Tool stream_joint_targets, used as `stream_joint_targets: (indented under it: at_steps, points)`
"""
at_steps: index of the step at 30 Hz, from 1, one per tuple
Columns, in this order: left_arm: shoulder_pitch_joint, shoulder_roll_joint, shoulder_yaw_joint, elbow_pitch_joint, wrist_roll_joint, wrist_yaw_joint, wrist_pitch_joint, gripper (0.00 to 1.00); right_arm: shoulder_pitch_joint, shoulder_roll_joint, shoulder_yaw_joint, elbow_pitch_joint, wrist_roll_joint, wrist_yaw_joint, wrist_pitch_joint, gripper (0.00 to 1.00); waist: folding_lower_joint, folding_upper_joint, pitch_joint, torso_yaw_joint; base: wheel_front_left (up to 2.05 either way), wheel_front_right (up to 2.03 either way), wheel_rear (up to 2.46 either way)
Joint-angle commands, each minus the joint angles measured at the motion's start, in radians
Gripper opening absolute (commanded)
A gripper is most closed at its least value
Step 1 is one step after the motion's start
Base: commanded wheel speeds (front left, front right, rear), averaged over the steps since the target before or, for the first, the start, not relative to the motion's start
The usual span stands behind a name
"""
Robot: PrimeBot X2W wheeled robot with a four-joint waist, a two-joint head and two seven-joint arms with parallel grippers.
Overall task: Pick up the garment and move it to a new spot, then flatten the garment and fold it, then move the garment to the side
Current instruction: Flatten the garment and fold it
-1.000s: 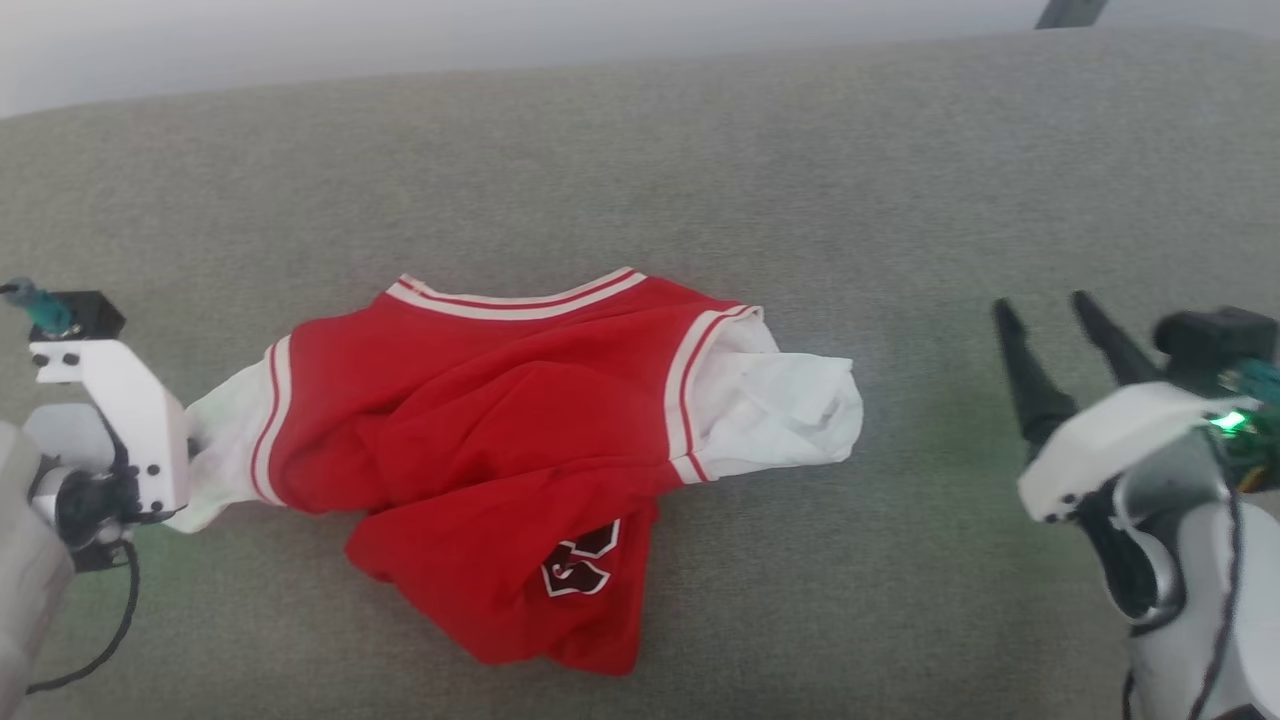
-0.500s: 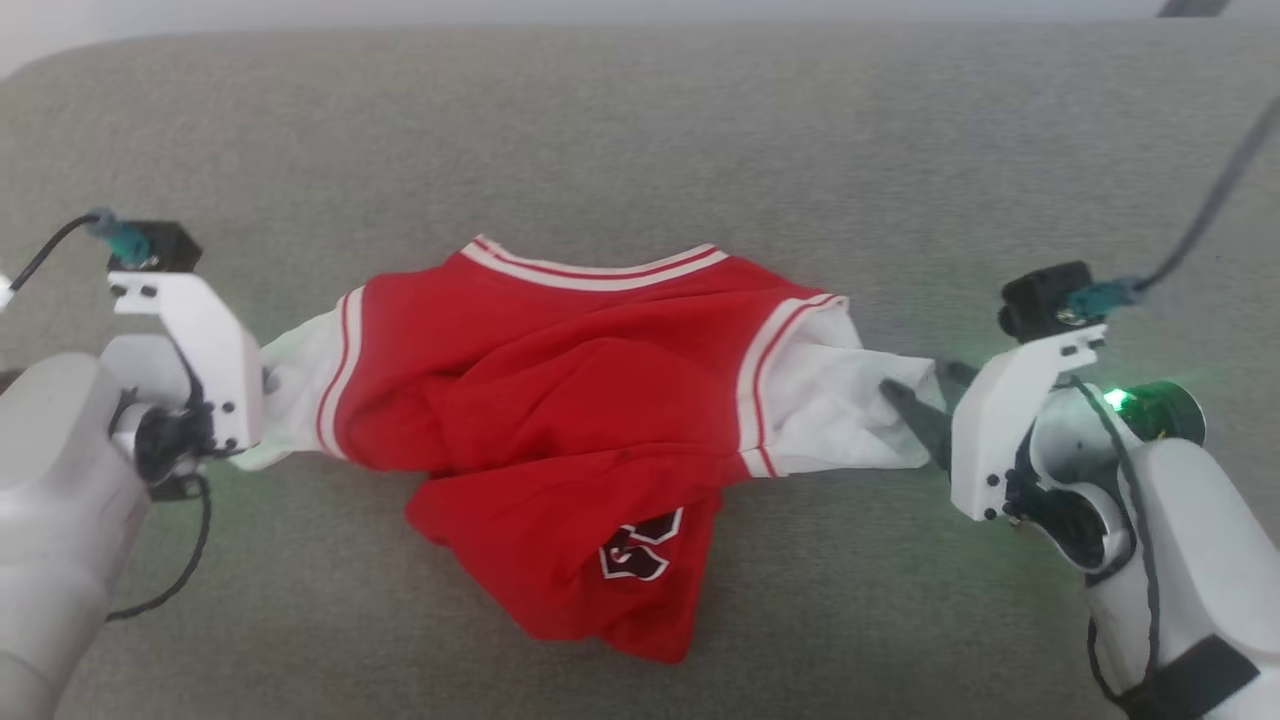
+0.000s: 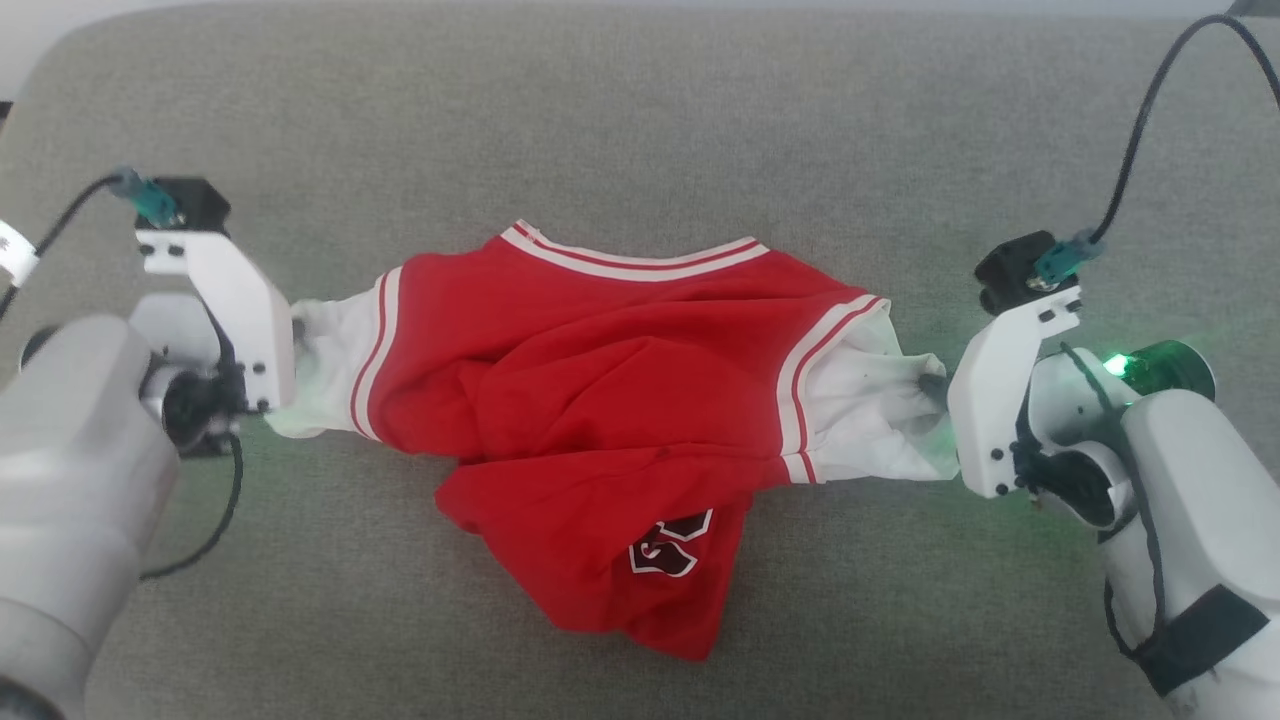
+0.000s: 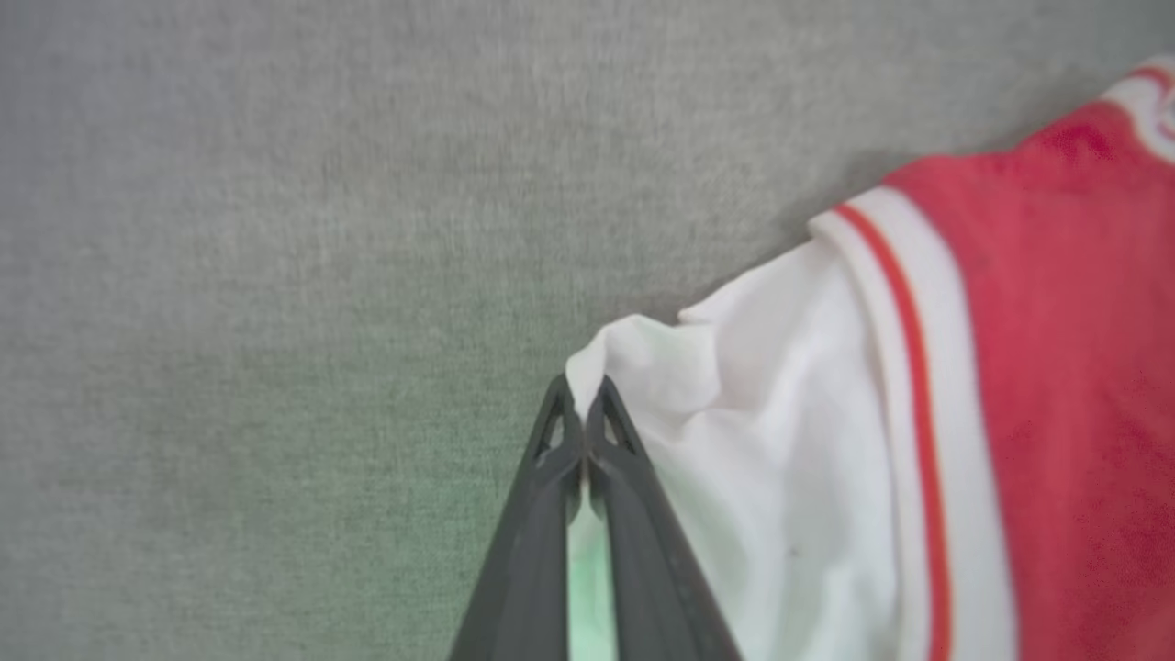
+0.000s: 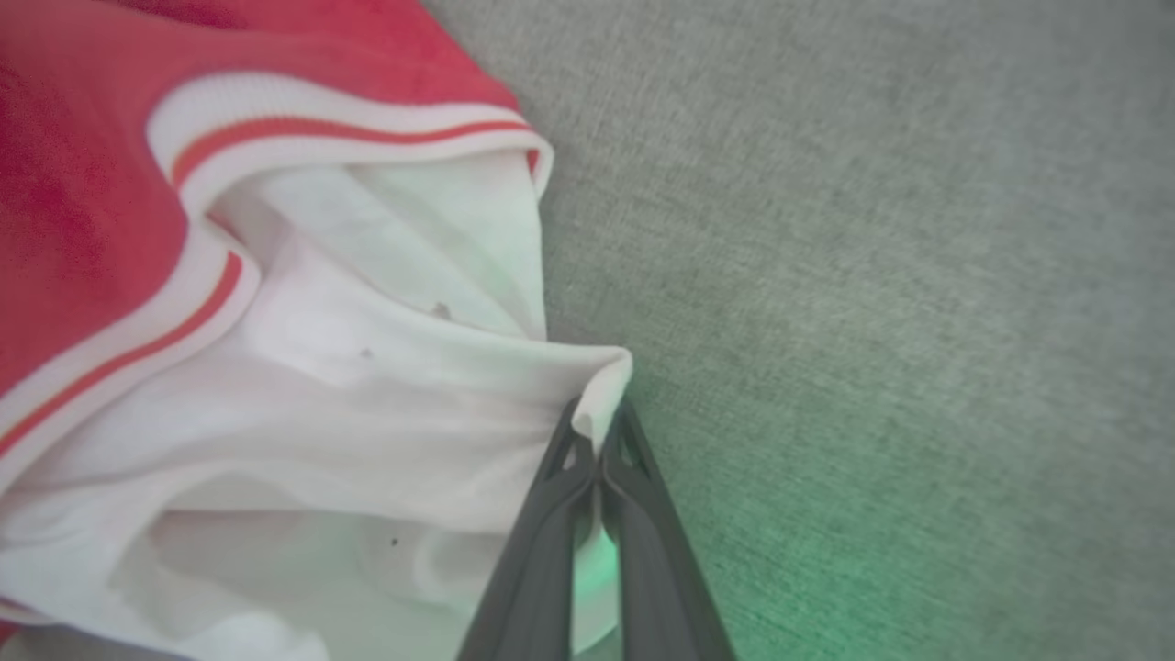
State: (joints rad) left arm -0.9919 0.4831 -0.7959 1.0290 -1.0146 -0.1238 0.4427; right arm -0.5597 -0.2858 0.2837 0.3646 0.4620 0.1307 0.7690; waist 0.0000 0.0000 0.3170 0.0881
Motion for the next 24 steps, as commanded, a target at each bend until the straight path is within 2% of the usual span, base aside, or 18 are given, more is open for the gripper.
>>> stream_joint_targets:
  at_steps: [1, 10, 24]
  points:
    - [-0.033, -0.002, 0.006, 0.0, -0.016, -0.005, -0.013, 0.0, -0.003, 0.004, -0.013, 0.023, 0.005, 0.0, -0.018, 0.0, 0.0, 0.0, -0.017, 0.0, 0.0, 0.0, 0.0]
    - [-0.171, 0.029, -0.026, -0.064, 0.021, -0.007, -0.038, 0.0, -0.158, -0.015, -0.102, 0.009, -0.021, 0.0, -0.122, 0.0, 0.0, 0.0, -0.143, -0.011, 0.0, 0.0, 0.0]
    - [-0.404, 0.084, -0.019, -0.086, 0.031, -0.007, -0.051, 0.0, -0.44, -0.002, -0.102, 0.13, -0.035, 0.0, -0.314, 0.0, 0.0, 0.0, -0.304, -0.067, 0.0, 0.0, 0.0]
